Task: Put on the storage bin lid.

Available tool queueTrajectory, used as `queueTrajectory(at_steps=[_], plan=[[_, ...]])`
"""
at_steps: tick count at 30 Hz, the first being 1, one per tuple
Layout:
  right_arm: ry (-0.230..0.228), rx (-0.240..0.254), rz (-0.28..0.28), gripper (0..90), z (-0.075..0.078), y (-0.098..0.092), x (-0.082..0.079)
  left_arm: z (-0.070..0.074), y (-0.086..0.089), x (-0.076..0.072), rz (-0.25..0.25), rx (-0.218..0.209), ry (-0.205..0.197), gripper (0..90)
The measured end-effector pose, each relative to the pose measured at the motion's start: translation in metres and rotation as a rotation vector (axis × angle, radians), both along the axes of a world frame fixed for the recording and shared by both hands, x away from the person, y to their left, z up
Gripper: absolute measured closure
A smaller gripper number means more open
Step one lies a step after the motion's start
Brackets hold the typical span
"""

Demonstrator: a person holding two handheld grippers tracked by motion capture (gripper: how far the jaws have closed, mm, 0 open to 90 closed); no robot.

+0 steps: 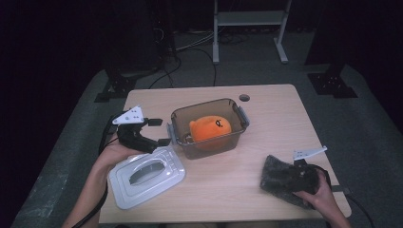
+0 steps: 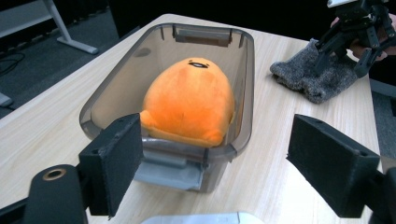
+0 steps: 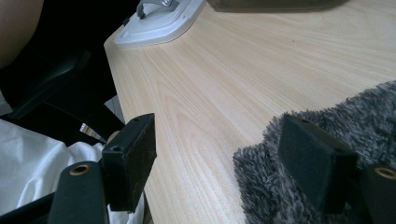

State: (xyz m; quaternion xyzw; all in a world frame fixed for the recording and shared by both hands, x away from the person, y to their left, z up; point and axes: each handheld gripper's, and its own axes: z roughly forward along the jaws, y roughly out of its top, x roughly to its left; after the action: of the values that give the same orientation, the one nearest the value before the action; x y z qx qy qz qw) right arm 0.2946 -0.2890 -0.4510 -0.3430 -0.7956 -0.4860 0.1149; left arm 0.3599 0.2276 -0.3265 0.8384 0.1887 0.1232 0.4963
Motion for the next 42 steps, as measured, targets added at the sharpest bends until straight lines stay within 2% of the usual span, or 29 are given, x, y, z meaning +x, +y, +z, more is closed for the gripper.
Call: queueTrajectory(at_steps=[15, 26, 42], plan=[[0.002, -0.001, -0.001, 26.7, -0.001, 0.001, 0.000, -0.015, 0.016, -0.011, 0.027, -0.009, 0.001, 16.0], [0.005, -0.004, -0.004, 26.7, -0.002, 0.001, 0.000, -0.028, 0.028, -0.018, 0.054, -0.010, 0.014, 11.5], [0.008, -0.003, -0.005, 26.7, -0.002, 0.000, 0.000, -0.039, 0.040, -0.026, 0.084, -0.015, 0.008, 10.1]])
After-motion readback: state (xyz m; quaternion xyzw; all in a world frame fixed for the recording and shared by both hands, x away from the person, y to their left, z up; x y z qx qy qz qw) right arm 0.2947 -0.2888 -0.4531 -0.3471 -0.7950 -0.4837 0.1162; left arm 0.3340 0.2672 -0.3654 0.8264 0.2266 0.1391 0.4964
